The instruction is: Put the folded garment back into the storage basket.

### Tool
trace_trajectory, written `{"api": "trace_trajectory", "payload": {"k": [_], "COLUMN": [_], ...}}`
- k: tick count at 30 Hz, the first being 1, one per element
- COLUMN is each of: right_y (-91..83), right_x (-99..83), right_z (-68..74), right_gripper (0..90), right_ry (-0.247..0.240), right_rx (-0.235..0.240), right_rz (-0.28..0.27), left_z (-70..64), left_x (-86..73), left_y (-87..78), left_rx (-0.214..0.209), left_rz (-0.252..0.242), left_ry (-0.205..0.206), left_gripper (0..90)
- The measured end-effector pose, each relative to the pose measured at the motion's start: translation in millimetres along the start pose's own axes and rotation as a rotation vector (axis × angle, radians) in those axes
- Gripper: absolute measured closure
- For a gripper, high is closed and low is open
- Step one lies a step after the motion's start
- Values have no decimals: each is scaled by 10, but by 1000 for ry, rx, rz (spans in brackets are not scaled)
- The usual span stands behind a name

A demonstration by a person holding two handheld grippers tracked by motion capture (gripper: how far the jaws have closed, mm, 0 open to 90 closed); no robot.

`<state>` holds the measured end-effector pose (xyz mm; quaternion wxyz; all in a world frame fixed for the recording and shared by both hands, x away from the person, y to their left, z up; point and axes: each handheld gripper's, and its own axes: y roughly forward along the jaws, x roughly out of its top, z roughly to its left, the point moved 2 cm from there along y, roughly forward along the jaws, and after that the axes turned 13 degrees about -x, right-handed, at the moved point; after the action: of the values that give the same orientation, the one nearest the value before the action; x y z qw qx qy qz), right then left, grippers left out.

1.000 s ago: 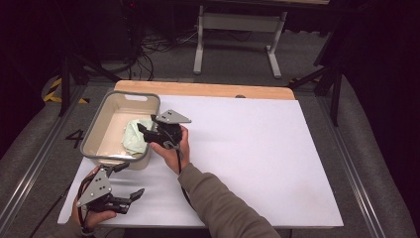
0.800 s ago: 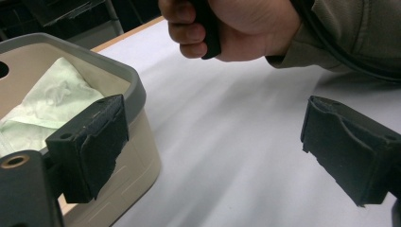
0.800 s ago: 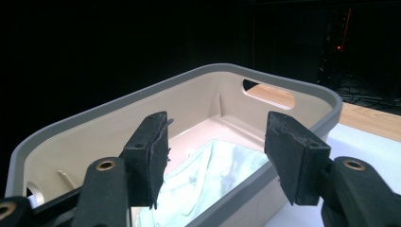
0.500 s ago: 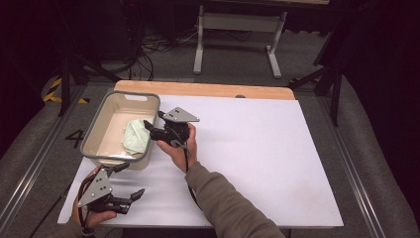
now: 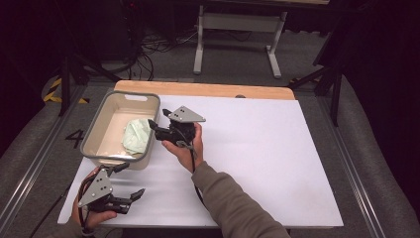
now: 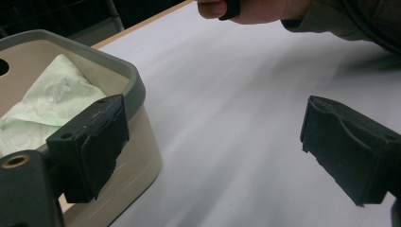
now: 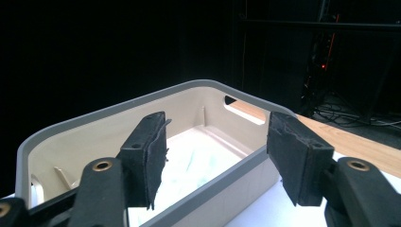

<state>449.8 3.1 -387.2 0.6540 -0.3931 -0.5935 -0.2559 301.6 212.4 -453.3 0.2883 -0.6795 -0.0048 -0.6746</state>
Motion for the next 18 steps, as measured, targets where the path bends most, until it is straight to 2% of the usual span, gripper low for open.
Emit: {"api": "trace_trajectory", "payload": {"k": [18], "right_y": [-159], "right_x": [86], "right_z": [-97], "right_gripper": [356], "right_ry": [-71], "right_rx": [-19], "right_rz": [-15], "left_z": [0], "left_x": [-1], "left_y": [9], "left_rx": [6], "left_rz": [11], "left_ry": [12], "left_gripper": [98]}}
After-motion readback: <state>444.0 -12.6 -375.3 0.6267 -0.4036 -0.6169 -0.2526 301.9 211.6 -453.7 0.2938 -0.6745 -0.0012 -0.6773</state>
